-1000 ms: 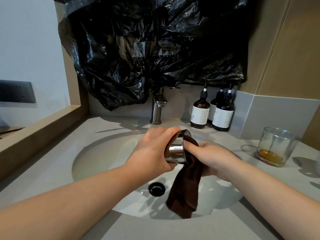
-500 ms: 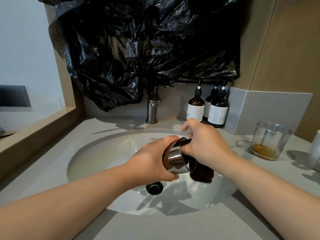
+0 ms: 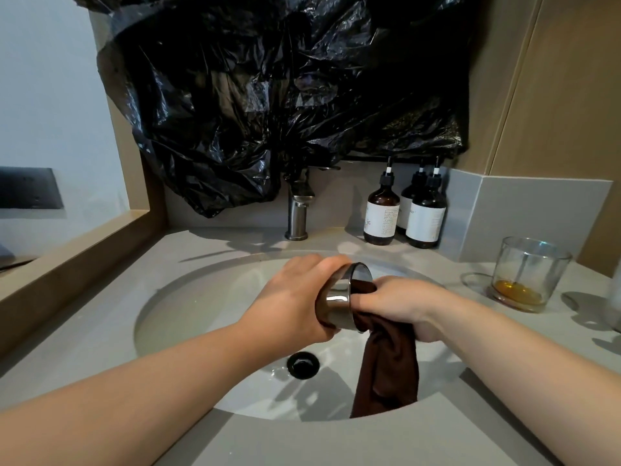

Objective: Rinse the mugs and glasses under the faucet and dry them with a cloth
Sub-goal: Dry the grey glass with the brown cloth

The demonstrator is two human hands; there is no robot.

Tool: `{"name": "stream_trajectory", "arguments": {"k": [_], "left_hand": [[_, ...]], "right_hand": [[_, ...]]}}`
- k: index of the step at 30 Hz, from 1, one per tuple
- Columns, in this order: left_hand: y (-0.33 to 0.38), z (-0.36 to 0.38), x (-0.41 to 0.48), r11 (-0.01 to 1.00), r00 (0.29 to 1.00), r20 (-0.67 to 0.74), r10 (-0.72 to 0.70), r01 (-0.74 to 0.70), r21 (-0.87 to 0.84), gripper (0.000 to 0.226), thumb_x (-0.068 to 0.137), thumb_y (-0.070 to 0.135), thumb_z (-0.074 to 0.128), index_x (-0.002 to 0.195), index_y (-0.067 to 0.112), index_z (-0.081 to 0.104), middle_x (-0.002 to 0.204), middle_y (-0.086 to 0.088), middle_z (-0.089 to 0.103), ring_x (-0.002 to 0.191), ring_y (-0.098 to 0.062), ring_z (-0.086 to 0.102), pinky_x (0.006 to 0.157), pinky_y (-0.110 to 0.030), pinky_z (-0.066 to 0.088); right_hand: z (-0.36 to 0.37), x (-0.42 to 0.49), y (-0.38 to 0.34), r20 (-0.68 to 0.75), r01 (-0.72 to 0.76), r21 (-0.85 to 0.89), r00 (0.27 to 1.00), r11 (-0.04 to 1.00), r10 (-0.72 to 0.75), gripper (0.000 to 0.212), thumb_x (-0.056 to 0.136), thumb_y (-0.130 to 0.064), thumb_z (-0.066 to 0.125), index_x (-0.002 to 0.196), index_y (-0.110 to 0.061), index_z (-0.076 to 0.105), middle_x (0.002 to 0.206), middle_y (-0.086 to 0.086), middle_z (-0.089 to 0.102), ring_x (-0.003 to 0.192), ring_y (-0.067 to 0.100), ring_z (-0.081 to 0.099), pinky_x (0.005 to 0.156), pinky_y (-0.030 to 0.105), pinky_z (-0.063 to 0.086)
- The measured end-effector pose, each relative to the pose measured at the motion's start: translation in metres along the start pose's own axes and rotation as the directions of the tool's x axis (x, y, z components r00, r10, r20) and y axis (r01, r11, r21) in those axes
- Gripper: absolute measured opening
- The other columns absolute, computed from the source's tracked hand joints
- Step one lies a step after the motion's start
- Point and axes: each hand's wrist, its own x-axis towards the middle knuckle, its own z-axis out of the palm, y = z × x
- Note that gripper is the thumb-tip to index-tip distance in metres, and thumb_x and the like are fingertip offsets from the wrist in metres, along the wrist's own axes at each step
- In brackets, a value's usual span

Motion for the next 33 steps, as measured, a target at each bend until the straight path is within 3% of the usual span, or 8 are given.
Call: {"name": "stream_trajectory", "arguments": {"k": [4,7,9,14,19,24,29,33], "left_hand": [[-0.001,0.003,-0.001,1.000,1.000,-0.024,0.019,-0.019,0.006,0.077,0.064,0.039,0.077,0.129,0.038,0.037,0.113,0.011,0.054,0.104,-0.012,0.048,0.087,-0.028,0.046],[0.007,0.003,0.000,1.000,0.998,0.066,-0.016,0.018,-0.022,0.077,0.062,0.035,0.076,0.130,0.034,0.041,0.112,0.011,0.053,0.104,-0.012,0.046,0.087,-0.031,0.046],[0.010,0.001,0.001,0.995,0.992,0.097,-0.079,0.084,-0.052,0.076,0.063,0.034,0.078,0.129,0.036,0.040,0.113,0.011,0.053,0.105,-0.011,0.046,0.088,-0.032,0.046],[0.010,-0.007,0.002,0.965,0.963,0.140,-0.232,0.246,-0.093,0.078,0.066,0.037,0.080,0.131,0.042,0.037,0.111,0.017,0.052,0.102,-0.006,0.048,0.086,-0.022,0.043],[0.008,-0.004,0.005,0.847,0.891,0.187,-0.413,0.452,-0.280,0.078,0.067,0.036,0.083,0.132,0.037,0.039,0.097,0.015,0.059,0.076,-0.010,0.066,0.064,-0.021,0.054],[0.022,-0.010,0.013,0.800,0.885,0.185,-0.427,0.465,-0.380,0.068,0.067,0.036,0.083,0.120,0.038,0.041,0.101,0.013,0.060,0.081,-0.001,0.059,0.047,-0.007,0.041],[0.052,-0.005,0.029,0.804,0.921,0.192,-0.339,0.390,-0.448,0.068,0.063,0.040,0.085,0.117,0.034,0.044,0.100,0.018,0.058,0.089,-0.002,0.057,0.067,-0.015,0.045],[0.096,0.016,0.053,0.684,0.926,0.223,-0.303,0.375,-0.626,0.067,0.064,0.033,0.086,0.119,0.027,0.048,0.105,0.012,0.062,0.096,-0.006,0.060,0.083,-0.027,0.048]], "right_hand": [[0.006,0.008,0.000,-0.186,0.077,-0.155,0.977,0.985,-0.105,0.020,0.077,-0.028,0.071,0.085,-0.010,0.069,0.077,0.006,0.068,0.067,0.019,0.062,0.061,0.023,0.049],[0.002,0.009,-0.004,-0.288,0.109,-0.398,0.928,0.911,-0.237,0.014,0.074,-0.024,0.067,0.070,-0.011,0.065,0.064,0.004,0.058,0.059,0.020,0.051,0.057,0.024,0.044],[-0.006,0.008,-0.006,-0.328,0.122,-0.450,0.899,0.885,-0.291,0.015,0.070,-0.026,0.068,0.068,-0.011,0.066,0.064,0.008,0.063,0.061,0.020,0.056,0.059,0.026,0.048],[-0.030,0.002,-0.003,-0.344,0.173,-0.422,0.877,0.890,-0.334,0.010,0.077,-0.018,0.065,0.074,-0.017,0.074,0.075,0.010,0.069,0.062,0.015,0.056,0.058,0.022,0.045],[-0.046,0.000,0.003,-0.367,0.248,-0.209,0.877,0.946,-0.311,0.040,0.086,-0.002,0.050,0.105,-0.031,0.071,0.108,0.004,0.067,0.091,0.019,0.062,0.074,0.022,0.049],[-0.058,-0.023,0.000,-0.460,0.343,-0.069,0.822,0.937,-0.335,0.045,0.086,0.006,0.040,0.092,-0.023,0.074,0.092,-0.002,0.066,0.091,0.017,0.059,0.067,0.016,0.044],[-0.081,-0.062,0.017,-0.663,0.388,-0.149,0.643,0.910,-0.383,0.040,0.086,0.004,0.041,0.091,-0.020,0.073,0.093,-0.004,0.066,0.086,0.010,0.055,0.062,0.011,0.039],[-0.107,-0.091,0.039,-0.777,0.404,-0.103,0.538,0.909,-0.327,0.031,0.086,0.000,0.042,0.081,-0.014,0.069,0.088,0.003,0.067,0.083,0.015,0.056,0.066,0.014,0.044]]}}
